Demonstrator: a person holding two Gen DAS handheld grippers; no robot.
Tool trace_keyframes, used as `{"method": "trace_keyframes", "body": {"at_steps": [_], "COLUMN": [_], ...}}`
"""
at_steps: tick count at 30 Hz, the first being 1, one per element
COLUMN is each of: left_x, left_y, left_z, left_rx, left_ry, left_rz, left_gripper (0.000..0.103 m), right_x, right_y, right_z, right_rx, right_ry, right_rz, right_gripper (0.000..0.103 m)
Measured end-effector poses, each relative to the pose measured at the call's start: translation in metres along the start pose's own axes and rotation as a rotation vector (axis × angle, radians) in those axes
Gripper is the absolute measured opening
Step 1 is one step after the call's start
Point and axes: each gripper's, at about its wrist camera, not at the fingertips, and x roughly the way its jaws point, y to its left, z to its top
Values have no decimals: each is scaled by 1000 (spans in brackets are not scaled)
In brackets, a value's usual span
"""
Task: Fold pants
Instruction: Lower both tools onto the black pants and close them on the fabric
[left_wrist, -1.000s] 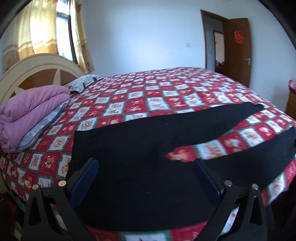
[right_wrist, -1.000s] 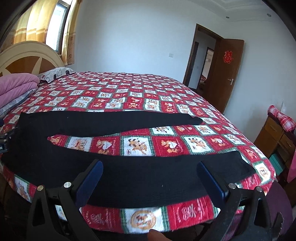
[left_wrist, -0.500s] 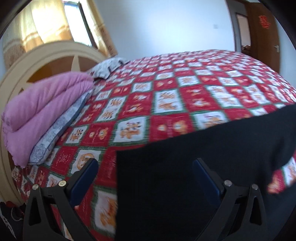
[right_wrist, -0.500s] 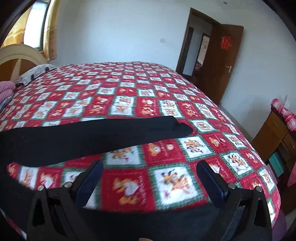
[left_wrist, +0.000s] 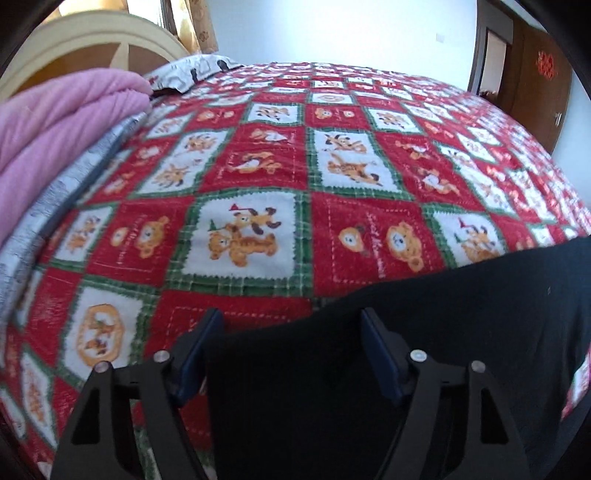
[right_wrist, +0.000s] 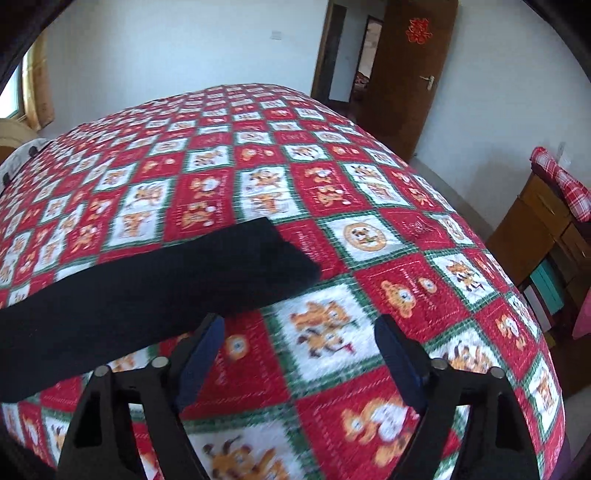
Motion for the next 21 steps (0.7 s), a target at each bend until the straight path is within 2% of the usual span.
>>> {"method": "trace_keyframes", "body": {"at_steps": [2, 4, 6, 7, 8, 10, 13, 18, 21], "left_x": [4, 5, 3, 1, 1, 2, 7, 12, 12], "left_y": [7, 8, 3, -1, -2, -7, -15, -1, -1], "left_z": [2, 4, 6, 8, 10, 11, 10, 9, 9], "left_rx": [-34, -24, 15, 22, 20, 27, 66, 5, -1], "left_ry": [10, 17, 21, 25, 33, 40, 28, 1, -3], "left_rz": [-48, -49, -37, -40, -52, -48, -23, -99, -105], "left_gripper": [73, 69, 56, 42, 34, 25, 24, 24, 24], "right_x": [14, 25, 36, 42, 47, 60, 79, 116, 138], "right_y": [-12, -25, -34, -36, -38, -40, -34, -11, 3], "right_z": [11, 22, 33, 37, 41, 50, 64, 84, 89], "right_rx": [20, 41, 52, 53, 55, 61, 52, 15, -5], "right_ry": [17, 18, 17, 19, 20, 29, 36, 61, 95], "right_rz": [-20, -32, -38, -33, -26, -1, 42, 107, 128], "right_gripper": [75, 75, 75, 75, 75, 75, 75, 75, 75]}}
